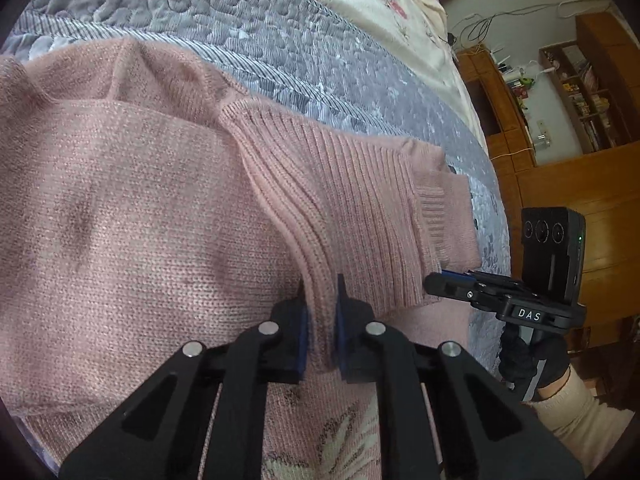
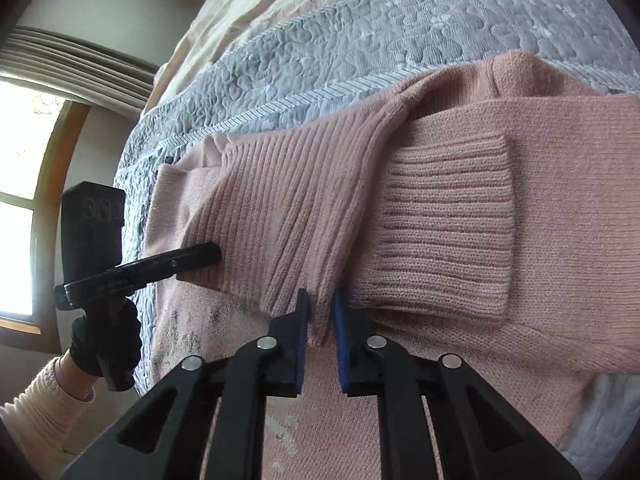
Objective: Fold small clothes
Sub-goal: 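Fold the collar down over the sleeves and open both grippers, then move both open grippers to the ribbed hem of the sweater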
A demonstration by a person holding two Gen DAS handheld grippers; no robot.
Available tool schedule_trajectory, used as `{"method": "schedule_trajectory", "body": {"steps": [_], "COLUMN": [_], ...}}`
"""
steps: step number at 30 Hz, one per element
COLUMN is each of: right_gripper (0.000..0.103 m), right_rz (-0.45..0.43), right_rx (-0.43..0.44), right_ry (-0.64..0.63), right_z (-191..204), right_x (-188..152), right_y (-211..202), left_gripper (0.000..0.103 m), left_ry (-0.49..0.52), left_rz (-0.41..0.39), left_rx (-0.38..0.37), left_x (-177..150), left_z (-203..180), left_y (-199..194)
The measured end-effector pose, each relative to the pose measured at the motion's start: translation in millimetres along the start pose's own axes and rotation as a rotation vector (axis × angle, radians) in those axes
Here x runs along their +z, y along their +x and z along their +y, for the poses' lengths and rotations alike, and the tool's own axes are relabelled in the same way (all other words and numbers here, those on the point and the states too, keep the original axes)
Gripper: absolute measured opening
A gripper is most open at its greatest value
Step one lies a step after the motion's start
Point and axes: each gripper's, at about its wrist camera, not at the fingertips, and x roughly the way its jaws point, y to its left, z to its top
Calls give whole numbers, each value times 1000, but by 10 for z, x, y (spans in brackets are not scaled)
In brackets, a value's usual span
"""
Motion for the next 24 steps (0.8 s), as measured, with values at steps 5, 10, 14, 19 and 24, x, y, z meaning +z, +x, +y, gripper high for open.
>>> {"method": "schedule_trajectory", "body": {"steps": [5,10,14,19,24], "right_gripper": [3,3,6,15,15], "right_rz": [1,14,-34,-151,-202], "right_rx": [7,-52,-176,-388,-450], "right_ry": [4,21,-45,-175,-207], "right_z": [-60,-172,-51,293,508], "right_x": [-46,-105,-183,-299,-409], "right_y": [-75,21,-85,-411,-610], "left_gripper": [10,20,24,47,55], "left_ry": [37,64,62,151,200], "left_rz": [-2,11,-19,-109,-141], "left_rx": [9,87,109,228,311], "left_x": [-8,-73,-126,-393,-761], "left_z": [-6,93,71,-247,-501], "left_y": [-101,-40,-83,-343,-552]}}
